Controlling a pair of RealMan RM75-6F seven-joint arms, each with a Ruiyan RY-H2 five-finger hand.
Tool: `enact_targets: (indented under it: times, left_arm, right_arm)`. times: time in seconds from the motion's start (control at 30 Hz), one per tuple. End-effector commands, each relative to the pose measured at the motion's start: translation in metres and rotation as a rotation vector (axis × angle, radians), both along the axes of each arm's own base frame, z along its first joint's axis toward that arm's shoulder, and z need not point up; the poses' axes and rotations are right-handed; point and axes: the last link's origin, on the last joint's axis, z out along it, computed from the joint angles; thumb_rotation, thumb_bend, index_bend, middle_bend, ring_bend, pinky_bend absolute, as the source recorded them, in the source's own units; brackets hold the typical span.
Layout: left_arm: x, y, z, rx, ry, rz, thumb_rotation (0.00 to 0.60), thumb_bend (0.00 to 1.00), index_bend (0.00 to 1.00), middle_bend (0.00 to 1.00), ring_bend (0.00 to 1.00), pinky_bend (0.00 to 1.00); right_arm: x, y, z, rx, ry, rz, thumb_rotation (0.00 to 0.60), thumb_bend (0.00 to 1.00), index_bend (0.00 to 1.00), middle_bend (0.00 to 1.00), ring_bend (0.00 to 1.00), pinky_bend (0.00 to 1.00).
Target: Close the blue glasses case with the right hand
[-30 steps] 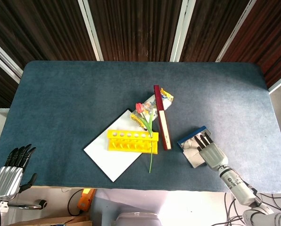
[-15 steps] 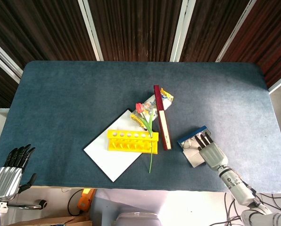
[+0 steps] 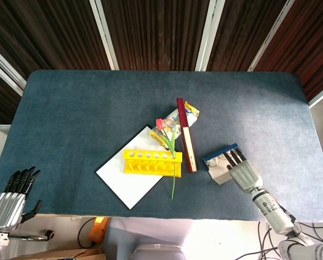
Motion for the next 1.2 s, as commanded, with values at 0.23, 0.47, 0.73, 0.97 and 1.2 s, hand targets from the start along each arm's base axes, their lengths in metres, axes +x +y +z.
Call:
enact_targets:
  times: [0.23, 0.47, 0.73, 0.97, 1.2]
  left_arm:
    - [-0.001, 0.0, 0.001, 0.0, -0.002, 0.002, 0.6, 0.35, 0.0, 0.0, 0.0, 0.05]
    - [-0.001, 0.0, 0.002, 0.0, -0.005, 0.001, 0.6, 0.35, 0.0, 0.0, 0.0, 0.05]
    - [0.0, 0.0, 0.001, -0.004, -0.002, -0.002, 0.6, 0.36, 0.0, 0.0, 0.0, 0.05]
    - [0.0, 0.001, 0.001, -0.006, -0.003, -0.001, 0.6, 0.36, 0.0, 0.0, 0.0, 0.05]
    - [0.0, 0.001, 0.001, -0.007, -0.005, -0.005, 0.6, 0.36, 0.0, 0.0, 0.0, 0.05]
  right_arm:
    - [0.004, -0.008, -0.007, -0.015, -0.007, 0.023, 0.6, 0.48, 0.61, 0.01, 0.0, 0.01]
    - [0.007, -0.01, -0.01, -0.051, -0.046, 0.074, 0.6, 0.47, 0.74, 0.11, 0.0, 0.08]
    - [0.004, -0.013, -0.014, -0.043, -0.06, 0.061, 0.6, 0.51, 0.76, 0.12, 0.0, 0.08]
    - [0.005, -0.015, -0.013, -0.046, -0.076, 0.053, 0.6, 0.6, 0.76, 0.12, 0.0, 0.08]
    - [0.006, -0.013, -0.008, -0.048, -0.08, 0.063, 0.6, 0.65, 0.76, 0.12, 0.0, 0.08]
